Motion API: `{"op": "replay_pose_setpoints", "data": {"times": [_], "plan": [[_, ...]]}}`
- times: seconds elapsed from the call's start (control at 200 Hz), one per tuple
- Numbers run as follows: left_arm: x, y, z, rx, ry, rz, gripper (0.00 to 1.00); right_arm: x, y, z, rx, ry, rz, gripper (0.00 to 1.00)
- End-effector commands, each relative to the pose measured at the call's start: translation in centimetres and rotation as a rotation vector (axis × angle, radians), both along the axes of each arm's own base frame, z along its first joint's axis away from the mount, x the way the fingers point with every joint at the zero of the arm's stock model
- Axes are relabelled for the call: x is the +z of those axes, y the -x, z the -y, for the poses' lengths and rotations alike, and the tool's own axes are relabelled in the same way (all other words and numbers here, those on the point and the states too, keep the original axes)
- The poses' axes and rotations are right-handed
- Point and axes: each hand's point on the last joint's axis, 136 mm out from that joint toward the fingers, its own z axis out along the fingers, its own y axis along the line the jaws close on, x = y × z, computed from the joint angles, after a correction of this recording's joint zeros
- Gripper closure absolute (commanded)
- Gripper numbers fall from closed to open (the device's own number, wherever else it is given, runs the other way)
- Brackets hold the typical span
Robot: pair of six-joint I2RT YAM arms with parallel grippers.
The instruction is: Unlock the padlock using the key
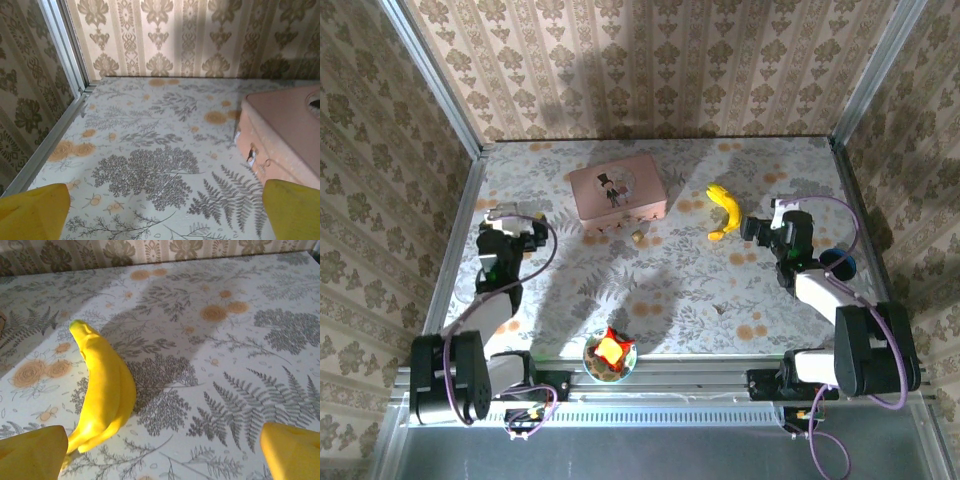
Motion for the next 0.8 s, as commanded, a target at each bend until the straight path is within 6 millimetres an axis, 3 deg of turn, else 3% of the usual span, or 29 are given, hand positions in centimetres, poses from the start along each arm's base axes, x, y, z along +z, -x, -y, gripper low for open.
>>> {"op": "replay_pose_setpoints", "data": {"times": [0.0,0.15,0.525,0.605,0.795], "plan": [[0.0,1.1,0.5,0.007,0.067,-0.049,0.00,0.8,1.3,0.5,-0.067,0.004,-0.045,0.00],[1.9,2.1,2.7,-0.037,0.091,-0.048,0.00,1.4,3.4,0.6,-0.112,0.010,-0.083,0.00],[5.1,3.5,11.5,-0.220,0.069,0.000,0.00,2.4,8.6,-1.6,-0.110,-0.041,-0.241,0.05],[5.5,3.6,12.4,-0.233,0.094,0.013,0.00,2.2,9.5,-2.8,-0.088,-0.053,-0.286,0.06],[5.4,3.1,12.7,-0.228,0.148,0.025,0.00,0.4,11.7,-5.9,-0.019,-0.097,-0.449,0.08]]}}
